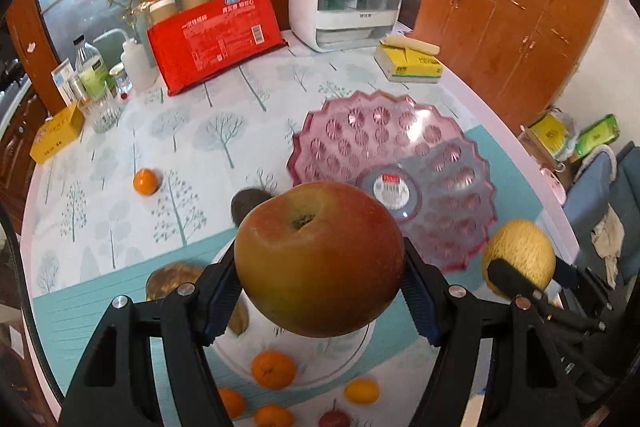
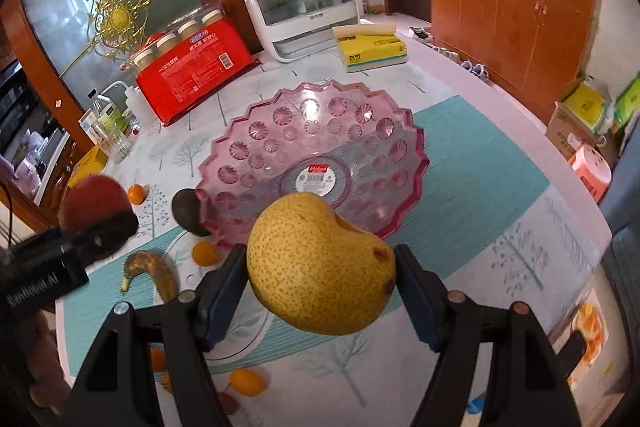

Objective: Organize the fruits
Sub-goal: 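Carry the apple with the left gripper while the right gripper carries the pear into the pink bowl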

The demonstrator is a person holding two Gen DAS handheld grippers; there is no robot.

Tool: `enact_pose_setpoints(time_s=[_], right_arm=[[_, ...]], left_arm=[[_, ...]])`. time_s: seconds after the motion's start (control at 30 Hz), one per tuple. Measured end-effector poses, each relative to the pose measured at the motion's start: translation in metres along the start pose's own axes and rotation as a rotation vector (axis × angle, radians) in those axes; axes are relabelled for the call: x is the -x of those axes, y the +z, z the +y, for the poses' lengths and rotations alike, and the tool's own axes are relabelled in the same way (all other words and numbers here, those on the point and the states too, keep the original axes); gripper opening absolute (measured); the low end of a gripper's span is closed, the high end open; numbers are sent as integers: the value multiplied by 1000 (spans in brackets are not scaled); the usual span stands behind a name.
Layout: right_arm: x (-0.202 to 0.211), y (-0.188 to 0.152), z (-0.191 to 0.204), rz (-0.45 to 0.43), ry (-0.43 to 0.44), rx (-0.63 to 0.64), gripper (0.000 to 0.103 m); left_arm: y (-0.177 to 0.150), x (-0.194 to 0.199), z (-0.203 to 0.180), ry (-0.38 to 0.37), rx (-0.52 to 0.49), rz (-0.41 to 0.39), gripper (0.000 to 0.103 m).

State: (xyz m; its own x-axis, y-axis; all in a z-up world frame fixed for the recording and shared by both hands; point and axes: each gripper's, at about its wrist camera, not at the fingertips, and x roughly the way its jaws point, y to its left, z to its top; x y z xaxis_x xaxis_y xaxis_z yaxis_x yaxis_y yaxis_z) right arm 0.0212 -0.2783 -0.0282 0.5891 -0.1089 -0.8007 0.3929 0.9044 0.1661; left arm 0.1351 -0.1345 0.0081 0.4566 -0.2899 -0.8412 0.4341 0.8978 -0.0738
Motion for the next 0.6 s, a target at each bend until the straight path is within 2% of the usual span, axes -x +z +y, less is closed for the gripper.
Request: enact_pose_setpoints(time_s=[0.13,0.3,0.6], right_arm=[[-20,15,-14,7,5,59,73],[-54,34,-30,13,11,143,73],[-110,43,-33,1,9,305,73]], left_arm=[[22,-24,-17,57,21,15,71],[45,-72,-36,132,48,50,71],[48,-147,-46,229,62,179,71]])
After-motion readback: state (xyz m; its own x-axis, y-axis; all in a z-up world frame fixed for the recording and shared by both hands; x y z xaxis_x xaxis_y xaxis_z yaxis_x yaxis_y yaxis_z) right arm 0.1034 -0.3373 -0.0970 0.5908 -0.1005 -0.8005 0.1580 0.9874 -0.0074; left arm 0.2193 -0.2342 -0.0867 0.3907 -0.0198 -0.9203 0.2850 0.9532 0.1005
